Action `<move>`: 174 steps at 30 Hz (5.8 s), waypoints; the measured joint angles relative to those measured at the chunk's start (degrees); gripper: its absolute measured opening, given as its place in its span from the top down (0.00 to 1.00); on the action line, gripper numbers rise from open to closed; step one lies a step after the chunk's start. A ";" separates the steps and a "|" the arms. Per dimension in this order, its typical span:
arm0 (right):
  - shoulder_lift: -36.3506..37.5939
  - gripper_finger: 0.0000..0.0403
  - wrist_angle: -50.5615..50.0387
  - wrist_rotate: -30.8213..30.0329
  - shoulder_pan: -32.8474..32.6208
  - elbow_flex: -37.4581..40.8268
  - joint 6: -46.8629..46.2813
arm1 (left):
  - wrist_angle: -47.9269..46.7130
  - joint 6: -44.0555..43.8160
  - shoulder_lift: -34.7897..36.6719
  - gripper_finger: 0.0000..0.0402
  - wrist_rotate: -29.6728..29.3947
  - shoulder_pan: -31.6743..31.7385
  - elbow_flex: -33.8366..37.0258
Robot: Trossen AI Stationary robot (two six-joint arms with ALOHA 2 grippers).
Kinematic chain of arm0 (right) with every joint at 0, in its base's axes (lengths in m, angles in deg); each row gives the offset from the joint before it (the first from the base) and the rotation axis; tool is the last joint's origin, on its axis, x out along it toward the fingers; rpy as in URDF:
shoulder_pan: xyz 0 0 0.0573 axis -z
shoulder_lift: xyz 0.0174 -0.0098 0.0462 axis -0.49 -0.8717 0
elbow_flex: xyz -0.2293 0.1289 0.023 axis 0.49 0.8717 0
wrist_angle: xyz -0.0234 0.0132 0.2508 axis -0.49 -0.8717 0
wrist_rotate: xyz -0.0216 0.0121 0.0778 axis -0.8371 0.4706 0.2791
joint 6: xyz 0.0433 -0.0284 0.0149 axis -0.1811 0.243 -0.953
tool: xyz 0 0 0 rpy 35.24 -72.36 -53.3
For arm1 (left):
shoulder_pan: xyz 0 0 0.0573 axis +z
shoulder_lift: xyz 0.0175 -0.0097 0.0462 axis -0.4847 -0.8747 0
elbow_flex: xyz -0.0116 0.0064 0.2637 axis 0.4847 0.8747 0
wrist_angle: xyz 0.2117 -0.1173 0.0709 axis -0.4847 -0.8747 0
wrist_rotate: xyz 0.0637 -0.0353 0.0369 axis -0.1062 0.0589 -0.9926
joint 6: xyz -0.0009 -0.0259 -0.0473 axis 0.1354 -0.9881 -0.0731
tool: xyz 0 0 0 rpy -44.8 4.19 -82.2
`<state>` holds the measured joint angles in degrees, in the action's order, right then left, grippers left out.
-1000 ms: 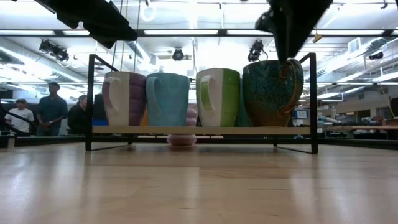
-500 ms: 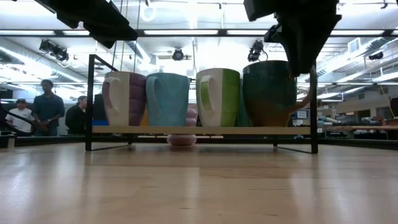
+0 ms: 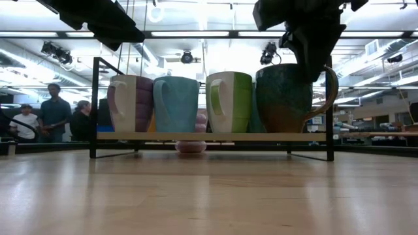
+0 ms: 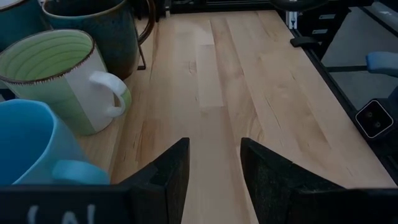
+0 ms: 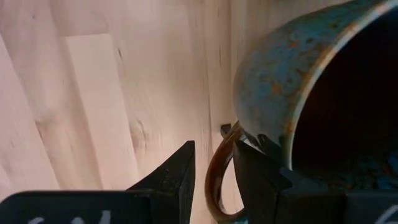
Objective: Place coffee mugs
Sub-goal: Put the brown mug on the shelf, then put the light violet mug on the shelf
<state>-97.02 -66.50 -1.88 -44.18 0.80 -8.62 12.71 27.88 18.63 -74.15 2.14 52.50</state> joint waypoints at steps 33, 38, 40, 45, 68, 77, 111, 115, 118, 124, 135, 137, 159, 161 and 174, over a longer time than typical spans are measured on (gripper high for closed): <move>4.87 0.72 0.61 -5.49 -1.28 -5.81 2.56 | -18.62 -1.26 0.00 0.63 3.78 7.82 -13.79; 9.29 0.72 7.67 -11.07 -2.33 -4.65 3.51 | -24.09 1.62 0.00 0.63 9.83 15.05 -18.22; 10.98 0.72 10.90 -11.92 -3.00 -2.51 4.39 | -25.38 2.49 0.00 0.63 12.95 18.89 -19.48; 14.68 0.72 19.85 -16.45 -4.60 4.16 7.23 | -26.66 4.14 0.00 0.63 20.48 29.11 -21.11; 24.52 0.71 54.62 -20.83 -7.68 29.09 22.46 | -48.80 10.44 -28.00 0.63 30.80 58.61 -51.99; 24.52 0.71 65.25 -20.61 -8.15 35.59 24.15 | -55.87 16.64 -40.57 0.63 28.64 63.19 -63.82; 24.35 0.71 92.35 -13.86 -8.96 49.91 25.47 | -54.59 30.10 -45.29 0.63 25.46 66.83 -64.50; 24.35 0.71 95.64 -13.86 -8.95 51.59 25.42 | -53.68 31.31 -45.31 0.63 26.27 66.88 -64.50; 24.35 0.71 96.96 -13.84 -9.11 52.12 24.04 | -54.47 31.56 -45.78 0.63 28.10 67.23 -64.49; 24.35 0.71 96.88 -13.44 -9.11 52.52 21.14 | -55.44 32.61 -47.78 0.63 28.85 67.47 -64.37; 24.35 0.71 96.56 -11.14 -9.09 52.52 21.06 | -57.47 32.99 -51.40 0.63 27.84 67.45 -64.39; 24.35 0.71 96.44 -9.92 -9.11 52.52 21.06 | -57.43 32.76 -51.56 0.63 27.64 67.33 -64.39; 24.39 0.71 101.85 2.81 5.77 51.89 29.65 | -58.96 31.50 -51.56 0.63 21.75 66.89 -64.41; 24.37 0.72 101.27 7.49 8.67 51.37 29.60 | -57.77 31.52 -51.56 0.63 21.79 66.52 -64.41; 26.45 0.74 103.40 6.36 13.01 48.98 35.18 | -57.88 32.12 -51.57 0.64 23.61 65.89 -64.41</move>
<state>-70.58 36.90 4.48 -31.17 49.79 26.56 -45.17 60.01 -32.94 -50.54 68.04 -11.91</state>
